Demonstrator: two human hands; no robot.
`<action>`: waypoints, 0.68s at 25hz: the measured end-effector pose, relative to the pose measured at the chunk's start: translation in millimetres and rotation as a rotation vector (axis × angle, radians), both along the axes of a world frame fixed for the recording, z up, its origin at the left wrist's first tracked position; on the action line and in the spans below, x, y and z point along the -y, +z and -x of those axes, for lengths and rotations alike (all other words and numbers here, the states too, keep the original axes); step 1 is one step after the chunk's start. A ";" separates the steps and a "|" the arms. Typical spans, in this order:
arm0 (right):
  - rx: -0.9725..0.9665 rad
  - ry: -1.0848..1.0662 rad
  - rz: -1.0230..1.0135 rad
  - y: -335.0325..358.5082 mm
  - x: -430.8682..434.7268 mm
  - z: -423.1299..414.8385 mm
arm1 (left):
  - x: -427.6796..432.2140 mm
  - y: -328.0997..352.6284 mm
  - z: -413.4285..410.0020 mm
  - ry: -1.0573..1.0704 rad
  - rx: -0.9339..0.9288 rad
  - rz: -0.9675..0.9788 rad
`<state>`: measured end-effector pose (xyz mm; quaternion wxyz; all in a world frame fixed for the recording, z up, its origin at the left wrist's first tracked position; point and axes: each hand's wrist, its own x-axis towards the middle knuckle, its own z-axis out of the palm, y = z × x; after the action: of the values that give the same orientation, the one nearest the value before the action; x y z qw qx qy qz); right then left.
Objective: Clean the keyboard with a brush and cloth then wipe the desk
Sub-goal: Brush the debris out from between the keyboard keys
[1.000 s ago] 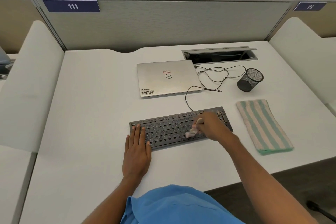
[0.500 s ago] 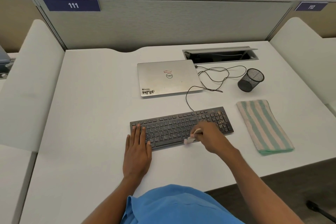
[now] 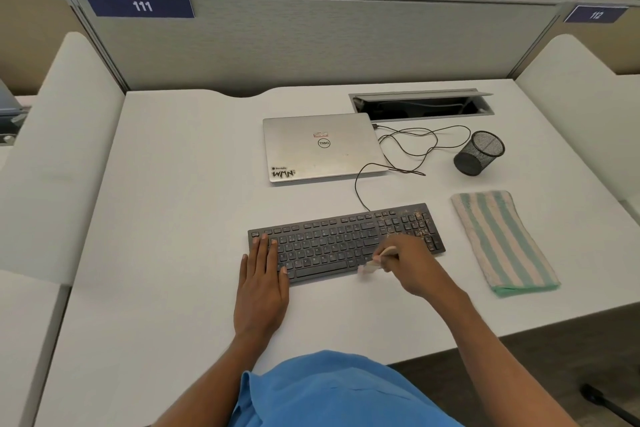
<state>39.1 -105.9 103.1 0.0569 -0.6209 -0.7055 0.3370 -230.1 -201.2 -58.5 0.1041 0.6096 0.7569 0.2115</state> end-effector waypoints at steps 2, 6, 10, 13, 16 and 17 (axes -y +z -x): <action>0.060 -0.028 0.018 -2.4 -4.3 -5.7 | 0.2 -0.7 -0.3 0.000 0.003 -0.002; 0.144 -0.117 -0.023 6.9 -14.5 -23.7 | 0.3 -2.3 0.1 -0.001 0.000 -0.007; 0.061 -0.044 -0.114 19.1 -27.3 -8.1 | -0.3 -2.5 0.1 -0.001 -0.004 -0.004; 0.065 0.011 -0.083 12.4 -38.5 12.2 | 0.2 -1.6 0.2 0.002 -0.004 -0.006; 0.086 0.054 -0.052 10.1 -44.3 19.5 | -0.1 -0.4 -0.7 -0.002 -0.001 -0.007; 0.098 0.050 -0.055 12.2 -45.9 19.0 | 0.2 -0.3 -1.0 -0.002 -0.003 -0.007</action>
<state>20.2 -60.0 115.4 0.0307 -0.6170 -0.7319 0.2877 -229.1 -201.4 -58.8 0.1010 0.6109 0.7558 0.2130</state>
